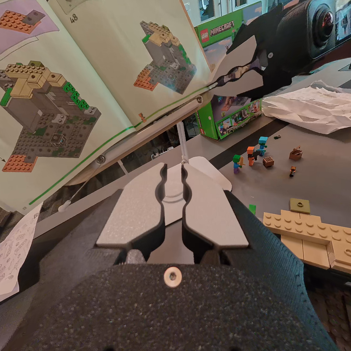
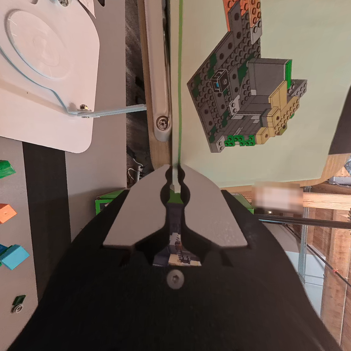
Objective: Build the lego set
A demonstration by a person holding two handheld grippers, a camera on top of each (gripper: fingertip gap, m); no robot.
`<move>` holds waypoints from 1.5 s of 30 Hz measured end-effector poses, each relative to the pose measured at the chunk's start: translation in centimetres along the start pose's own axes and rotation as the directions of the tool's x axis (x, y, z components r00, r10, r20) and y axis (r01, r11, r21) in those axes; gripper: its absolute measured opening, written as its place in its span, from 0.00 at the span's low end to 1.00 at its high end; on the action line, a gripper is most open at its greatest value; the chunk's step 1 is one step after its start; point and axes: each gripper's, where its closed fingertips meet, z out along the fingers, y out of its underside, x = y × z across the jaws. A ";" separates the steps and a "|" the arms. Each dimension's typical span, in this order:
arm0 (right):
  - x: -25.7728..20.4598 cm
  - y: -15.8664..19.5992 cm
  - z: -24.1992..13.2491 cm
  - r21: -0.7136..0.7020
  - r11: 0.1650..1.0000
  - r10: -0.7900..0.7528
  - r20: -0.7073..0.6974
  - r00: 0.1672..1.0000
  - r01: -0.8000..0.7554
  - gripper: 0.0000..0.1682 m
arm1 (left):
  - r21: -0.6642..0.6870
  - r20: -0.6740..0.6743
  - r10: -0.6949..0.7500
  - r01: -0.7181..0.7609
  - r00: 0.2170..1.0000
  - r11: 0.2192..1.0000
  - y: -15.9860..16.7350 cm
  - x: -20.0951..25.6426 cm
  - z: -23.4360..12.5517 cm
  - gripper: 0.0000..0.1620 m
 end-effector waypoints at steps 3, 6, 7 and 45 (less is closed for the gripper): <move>0.2 -0.1 -0.2 0.004 1.000 0.000 0.002 1.000 0.000 0.00 | -0.003 -0.003 0.004 -0.004 1.000 1.000 0.1 0.2 0.1 0.09; 0.4 -0.2 -0.4 0.002 1.000 0.000 0.002 1.000 0.000 0.00 | -0.003 -0.006 0.004 -0.004 1.000 1.000 0.1 0.3 0.1 0.08; 0.4 -0.3 -0.4 0.002 1.000 0.002 0.002 1.000 -0.002 0.00 | -0.003 -0.007 0.006 -0.006 1.000 1.000 0.1 0.3 0.1 0.08; 1.7 -2.5 -1.8 0.067 0.995 0.066 0.028 0.997 -0.068 0.22 | 0.006 -0.026 -0.023 0.023 0.999 1.000 0.0 0.3 0.0 0.09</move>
